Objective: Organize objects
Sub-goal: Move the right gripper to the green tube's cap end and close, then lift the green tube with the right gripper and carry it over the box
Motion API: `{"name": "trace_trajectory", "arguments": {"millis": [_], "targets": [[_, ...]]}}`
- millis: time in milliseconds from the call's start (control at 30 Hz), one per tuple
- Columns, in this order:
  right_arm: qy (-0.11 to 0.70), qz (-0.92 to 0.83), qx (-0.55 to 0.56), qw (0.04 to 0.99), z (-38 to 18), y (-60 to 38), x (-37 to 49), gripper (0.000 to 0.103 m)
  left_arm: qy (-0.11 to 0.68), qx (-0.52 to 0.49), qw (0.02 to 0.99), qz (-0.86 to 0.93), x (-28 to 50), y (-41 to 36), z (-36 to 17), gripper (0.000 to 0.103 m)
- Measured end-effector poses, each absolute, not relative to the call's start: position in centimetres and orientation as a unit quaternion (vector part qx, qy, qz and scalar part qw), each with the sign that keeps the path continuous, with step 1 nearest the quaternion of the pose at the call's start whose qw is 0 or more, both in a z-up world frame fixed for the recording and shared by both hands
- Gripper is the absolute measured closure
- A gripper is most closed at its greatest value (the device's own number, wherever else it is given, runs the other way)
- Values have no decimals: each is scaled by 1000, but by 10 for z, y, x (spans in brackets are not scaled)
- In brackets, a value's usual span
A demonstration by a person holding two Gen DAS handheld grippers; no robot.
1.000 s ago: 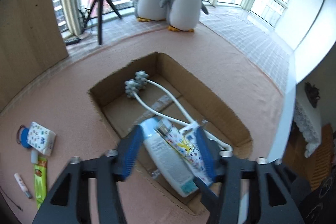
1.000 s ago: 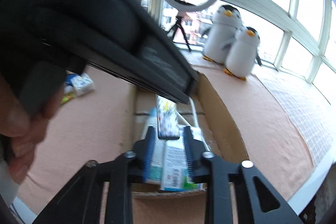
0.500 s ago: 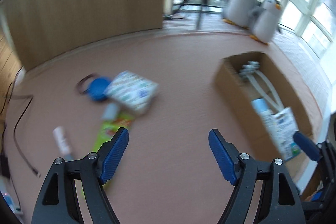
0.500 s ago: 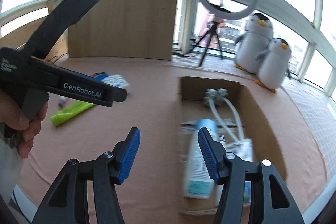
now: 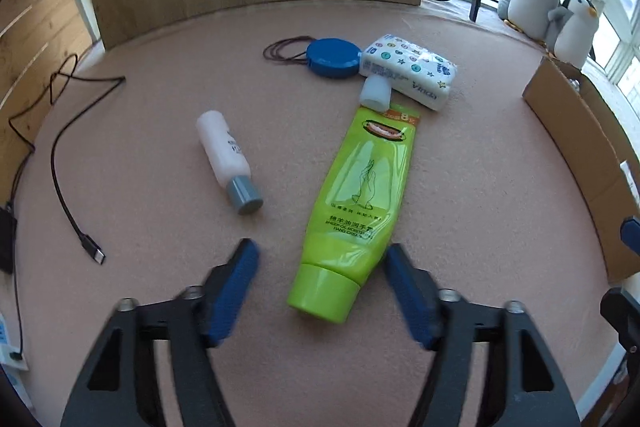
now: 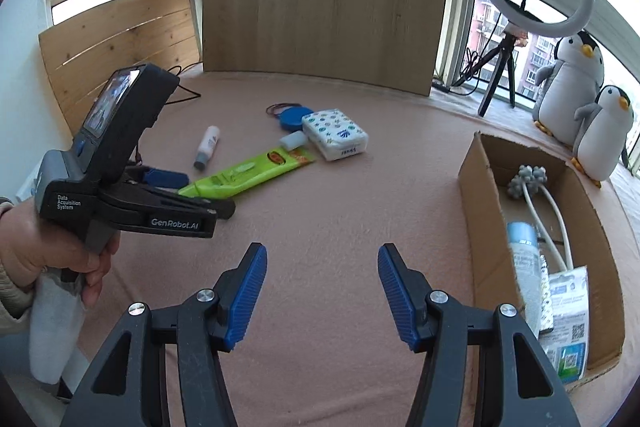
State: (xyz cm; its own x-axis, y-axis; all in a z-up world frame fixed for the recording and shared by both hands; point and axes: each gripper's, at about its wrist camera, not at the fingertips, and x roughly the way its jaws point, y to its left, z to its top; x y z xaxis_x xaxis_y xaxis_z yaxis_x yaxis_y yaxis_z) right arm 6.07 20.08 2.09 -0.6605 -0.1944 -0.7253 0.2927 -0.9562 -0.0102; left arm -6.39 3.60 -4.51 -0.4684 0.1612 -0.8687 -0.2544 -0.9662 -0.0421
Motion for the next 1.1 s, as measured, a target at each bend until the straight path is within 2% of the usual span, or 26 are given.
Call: {"name": "trace_trajectory", "arguments": {"millis": [67, 133, 233, 333, 533, 833, 1033, 1067, 1100], "targets": [[51, -906, 399, 133, 17, 204, 62, 49, 47, -498, 130, 856, -63, 34, -44, 61], [33, -902, 410, 134, 12, 208, 63, 49, 52, -493, 136, 857, -57, 37, -43, 67], [-23, -886, 442, 135, -2, 217, 57, 47, 57, -490, 141, 858, -43, 35, -41, 68], [-72, -869, 473, 127, -16, 224, 48, 34, 57, -486, 142, 860, -24, 41, -39, 68], [-176, -823, 519, 149, -31, 224, 16, 34, 66, -482, 164, 858, 25, 47, -35, 68], [-136, -809, 541, 187, -35, 166, -24, 32, 48, -465, 178, 866, 67, 38, -36, 68], [-70, -819, 541, 175, -35, 134, -33, 32, 52, -459, 191, 866, 79, 42, -36, 68], [-53, -820, 542, 173, -34, 130, -34, 35, 50, -459, 191, 866, 80, 41, -36, 68], [-43, -822, 542, 171, -34, 127, -34, 43, 48, -458, 191, 867, 80, 41, -36, 68]]}}
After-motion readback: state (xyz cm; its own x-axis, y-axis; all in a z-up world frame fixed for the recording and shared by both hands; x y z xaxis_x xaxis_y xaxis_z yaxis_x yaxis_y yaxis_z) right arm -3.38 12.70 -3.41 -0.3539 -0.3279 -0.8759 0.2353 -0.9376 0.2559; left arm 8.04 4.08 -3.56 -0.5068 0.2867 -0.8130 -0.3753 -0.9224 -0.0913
